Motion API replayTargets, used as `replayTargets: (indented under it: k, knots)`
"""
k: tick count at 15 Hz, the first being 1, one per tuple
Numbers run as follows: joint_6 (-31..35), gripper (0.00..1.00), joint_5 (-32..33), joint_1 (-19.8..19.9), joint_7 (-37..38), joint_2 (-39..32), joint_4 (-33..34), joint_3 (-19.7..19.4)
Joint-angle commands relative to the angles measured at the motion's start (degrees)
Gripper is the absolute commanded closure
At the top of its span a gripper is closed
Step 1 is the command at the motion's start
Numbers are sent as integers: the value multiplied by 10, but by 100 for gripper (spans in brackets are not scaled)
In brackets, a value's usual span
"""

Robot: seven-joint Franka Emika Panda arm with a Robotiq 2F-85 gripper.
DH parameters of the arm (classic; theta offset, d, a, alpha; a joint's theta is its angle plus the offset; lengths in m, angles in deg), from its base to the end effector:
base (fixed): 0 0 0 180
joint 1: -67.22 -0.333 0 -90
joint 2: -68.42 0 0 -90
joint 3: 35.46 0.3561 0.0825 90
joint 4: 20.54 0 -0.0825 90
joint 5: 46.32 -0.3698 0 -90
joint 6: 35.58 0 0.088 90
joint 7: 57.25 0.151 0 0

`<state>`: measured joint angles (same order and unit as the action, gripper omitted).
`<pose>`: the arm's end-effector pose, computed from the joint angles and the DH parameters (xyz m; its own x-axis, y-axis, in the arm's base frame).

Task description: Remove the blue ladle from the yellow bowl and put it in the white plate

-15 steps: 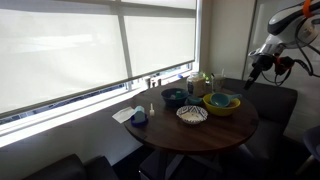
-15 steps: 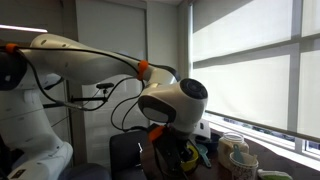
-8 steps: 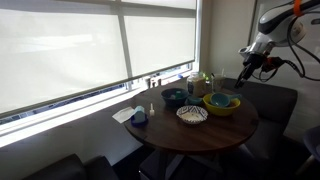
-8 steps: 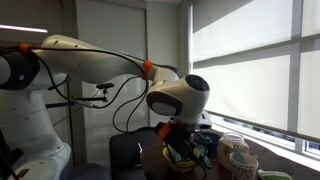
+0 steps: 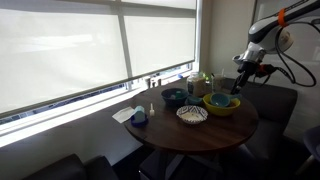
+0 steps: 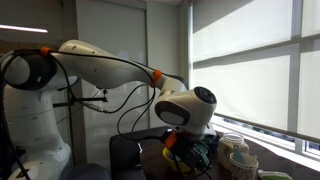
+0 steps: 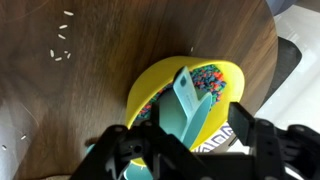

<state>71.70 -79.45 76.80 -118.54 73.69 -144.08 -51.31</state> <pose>0.4613 -0.1504 0.4445 0.9001 0.2910 0.3241 0.4176 -0.7884 -0.4517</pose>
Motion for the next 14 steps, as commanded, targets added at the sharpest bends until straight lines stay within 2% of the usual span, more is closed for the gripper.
replayTargets:
  k: [1, 3, 6, 8, 10, 11, 14]
  knots:
    - [-11, 34, -4, 3, -12, -23, 15, 9]
    - [-18, 41, -5, 3, -11, -29, 17, 13]
    - [-29, 73, 0, 5, -4, -36, 20, 18]
    - [-38, 89, 2, 6, -1, -39, 22, 20]
    - [-58, 100, 6, 9, 8, -41, 28, 18]
    - [-75, 100, 9, 12, 14, -42, 33, 16]
    - [-189, 98, -18, 29, 16, -51, 64, 2]
